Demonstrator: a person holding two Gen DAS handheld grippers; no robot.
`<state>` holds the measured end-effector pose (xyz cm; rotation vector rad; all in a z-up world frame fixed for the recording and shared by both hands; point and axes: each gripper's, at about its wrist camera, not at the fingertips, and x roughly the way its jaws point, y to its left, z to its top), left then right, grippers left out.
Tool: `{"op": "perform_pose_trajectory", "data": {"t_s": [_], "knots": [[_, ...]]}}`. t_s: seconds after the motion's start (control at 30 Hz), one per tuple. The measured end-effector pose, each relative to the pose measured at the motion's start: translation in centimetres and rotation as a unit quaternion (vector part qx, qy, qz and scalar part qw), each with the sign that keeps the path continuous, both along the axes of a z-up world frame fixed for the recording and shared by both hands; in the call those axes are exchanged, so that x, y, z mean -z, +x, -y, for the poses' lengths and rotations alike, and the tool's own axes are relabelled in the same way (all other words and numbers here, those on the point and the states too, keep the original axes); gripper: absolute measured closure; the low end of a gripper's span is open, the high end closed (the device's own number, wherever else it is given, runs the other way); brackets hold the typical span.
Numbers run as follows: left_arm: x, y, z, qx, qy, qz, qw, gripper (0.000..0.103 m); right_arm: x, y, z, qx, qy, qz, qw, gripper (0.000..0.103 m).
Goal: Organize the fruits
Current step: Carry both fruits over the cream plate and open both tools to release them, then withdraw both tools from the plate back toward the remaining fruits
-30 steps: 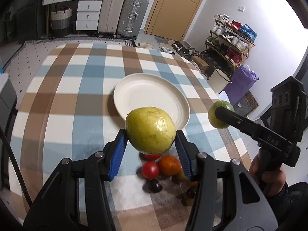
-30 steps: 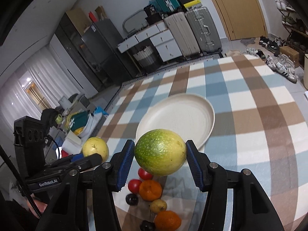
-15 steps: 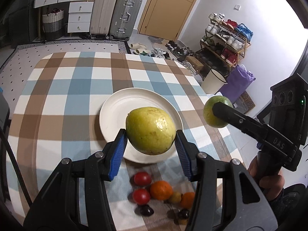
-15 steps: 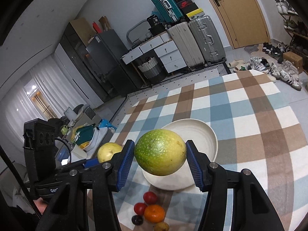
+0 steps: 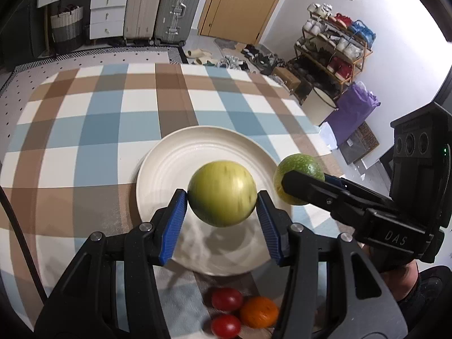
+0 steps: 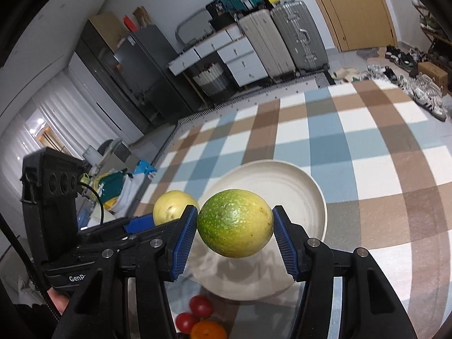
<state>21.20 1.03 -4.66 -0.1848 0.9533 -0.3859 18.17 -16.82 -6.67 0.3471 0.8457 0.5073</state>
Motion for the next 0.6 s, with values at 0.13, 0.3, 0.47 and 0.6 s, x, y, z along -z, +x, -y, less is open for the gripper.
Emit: {"op": "perform_pose_trajectory", "data": {"t_s": [0.13,0.3,0.47,0.6], "knots": [[1.8,1.4,0.3,0.005,0.004,-0.007,1.0,0.055,2.0,1.1,-0.4,-0.003,-0.018,-0.017,1.0,0.048],[3.4,2.2,0.1,-0.003,0.004,-0.02,0.9998,0.055,3.1,1.5,-0.5,0.017,-0.061,-0.01,0.998,0.047],[2.9,1.6,0.0,-0.005,0.013,-0.008,0.9999,0.055,1.9,0.9,0.5,0.036,-0.059,0.023,0.997,0.028],[1.7,0.6,-0.3,-0.011,0.016,0.003,0.9998,0.055,0.7,0.3,1.0,0.04,-0.046,0.028,0.998,0.028]]}}
